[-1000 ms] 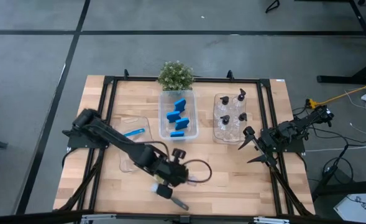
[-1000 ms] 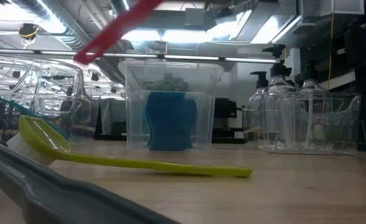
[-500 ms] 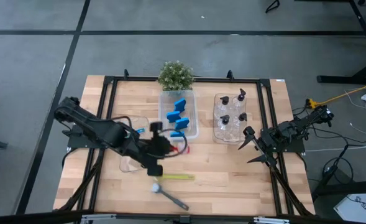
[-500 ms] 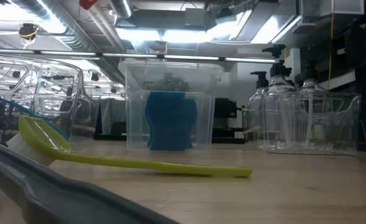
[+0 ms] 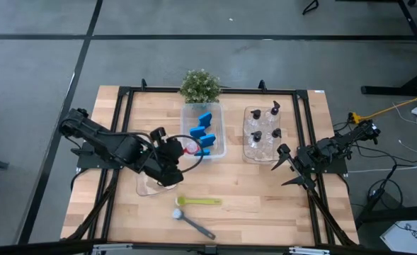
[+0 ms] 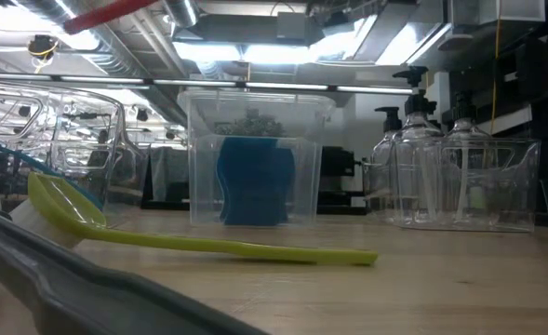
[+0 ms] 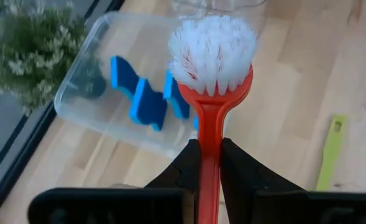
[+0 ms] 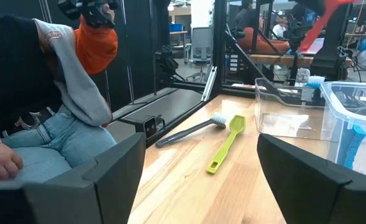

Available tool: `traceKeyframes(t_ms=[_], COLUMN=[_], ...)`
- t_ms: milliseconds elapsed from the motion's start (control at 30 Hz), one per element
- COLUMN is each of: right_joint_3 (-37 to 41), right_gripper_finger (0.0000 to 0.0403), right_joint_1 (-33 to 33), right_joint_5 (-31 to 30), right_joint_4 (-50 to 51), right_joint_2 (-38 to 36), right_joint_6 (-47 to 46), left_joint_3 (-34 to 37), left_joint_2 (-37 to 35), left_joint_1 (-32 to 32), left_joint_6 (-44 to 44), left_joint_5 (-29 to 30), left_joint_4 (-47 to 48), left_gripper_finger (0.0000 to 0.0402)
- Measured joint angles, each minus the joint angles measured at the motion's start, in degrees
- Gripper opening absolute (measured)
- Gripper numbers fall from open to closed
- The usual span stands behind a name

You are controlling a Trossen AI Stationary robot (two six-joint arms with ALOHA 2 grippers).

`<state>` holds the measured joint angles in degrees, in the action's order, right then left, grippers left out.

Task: Pick & Place Kitchen Sink Supplies
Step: Put the orange brush into the left transparent bin

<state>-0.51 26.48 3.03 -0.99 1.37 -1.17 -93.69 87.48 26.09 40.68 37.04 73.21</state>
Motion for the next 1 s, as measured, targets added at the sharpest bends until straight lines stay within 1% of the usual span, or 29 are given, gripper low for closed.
traceKeyframes(t_ms=[267, 400, 567, 700, 867, 1000], right_joint_3=[0.0, 0.0, 0.0, 0.0, 0.01, 0.0], right_gripper_finger=[0.0308, 0.0308, 0.0308, 0.0308, 0.0308, 0.0308], right_joint_1=[0.02, 0.01, 0.02, 0.0, 0.01, 0.0], right_joint_5=[0.0, 0.0, 0.0, 0.0, 0.0, 0.0], right_joint_4=[0.0, 0.0, 0.0, 0.0, 0.0, 0.0], right_joint_2=[0.0, 0.0, 0.02, 0.02, 0.02, 0.0], right_joint_6=[0.09, 0.07, 0.07, -0.03, -0.03, -0.04], left_joint_3=[5.86, 10.05, 16.79, 22.02, 28.01, 31.05], left_joint_2=[-1.41, -3.84, -8.87, -11.57, -12.74, -12.76], left_joint_1=[-0.43, -0.48, -0.35, -0.31, -0.33, -0.31], left_joint_6=[3.11, 4.23, 6.88, 9.48, 12.94, 15.08], left_joint_5=[-3.7, -3.39, -2.98, -1.77, -2.02, -2.58], left_joint_4=[0.3, -1.66, -7.1, -9.81, -12.49, -12.66], left_gripper_finger=[0.0032, 0.0032, 0.0032, 0.0032, 0.0032, 0.0032])
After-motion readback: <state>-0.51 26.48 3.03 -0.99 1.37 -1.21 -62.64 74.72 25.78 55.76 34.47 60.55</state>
